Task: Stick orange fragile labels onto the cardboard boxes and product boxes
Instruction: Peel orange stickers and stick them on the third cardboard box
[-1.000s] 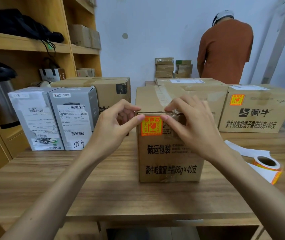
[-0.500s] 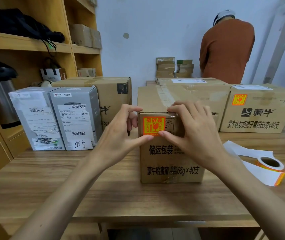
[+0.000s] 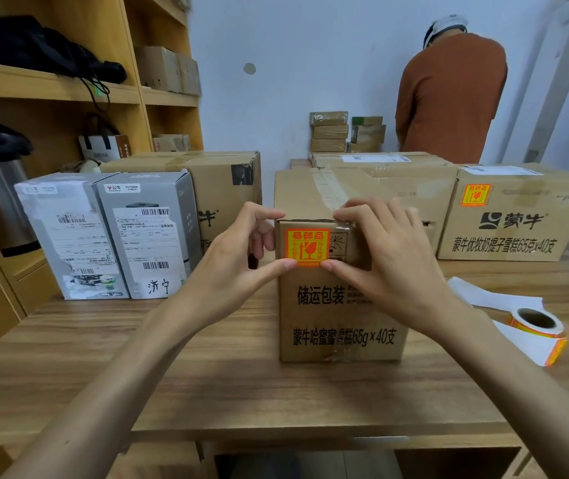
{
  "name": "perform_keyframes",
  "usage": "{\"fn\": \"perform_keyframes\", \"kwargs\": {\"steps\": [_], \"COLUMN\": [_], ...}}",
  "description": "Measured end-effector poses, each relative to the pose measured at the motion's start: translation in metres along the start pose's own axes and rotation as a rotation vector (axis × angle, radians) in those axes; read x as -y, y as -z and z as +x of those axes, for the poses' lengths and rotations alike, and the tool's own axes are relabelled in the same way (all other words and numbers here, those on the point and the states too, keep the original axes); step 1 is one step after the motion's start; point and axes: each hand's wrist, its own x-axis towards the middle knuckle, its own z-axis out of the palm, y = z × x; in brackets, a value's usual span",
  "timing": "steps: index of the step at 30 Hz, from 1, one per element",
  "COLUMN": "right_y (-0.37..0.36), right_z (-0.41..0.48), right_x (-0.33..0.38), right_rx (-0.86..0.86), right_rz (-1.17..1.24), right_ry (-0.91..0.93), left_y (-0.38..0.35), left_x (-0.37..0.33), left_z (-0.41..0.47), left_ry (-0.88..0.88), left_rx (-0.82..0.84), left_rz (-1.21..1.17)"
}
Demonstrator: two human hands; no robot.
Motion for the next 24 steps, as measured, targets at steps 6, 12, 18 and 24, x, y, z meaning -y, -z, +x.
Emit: {"fn": "perform_keyframes", "kwargs": {"steps": [6,12,18,24], "right_y": [0.002,0.001,0.001,0.003], "right_z": [0.013,0.01,0.006,0.005], "right_x": [0.006,0.002,0.0,-0.002], "right_rx": [-0.08,-0.053,-0.03,0.019], "right_rz": [0.072,0.083,0.024,-0.024], "right_ry": [-0.046,-0.017,0.019,0.064], "left_y": [0.003,0.004,0.007,0.009], "left_x": [-0.007,-0.009,-0.002,0.002], "left_z": [0.01,0.008,0.002,-0.001], "left_ry": [0.034,0.035,0.017,-0.005], "left_rx": [-0.076,-0.033,0.024,0.063], "left_rz": [-0.019,-0.078,0.023,0.069]}}
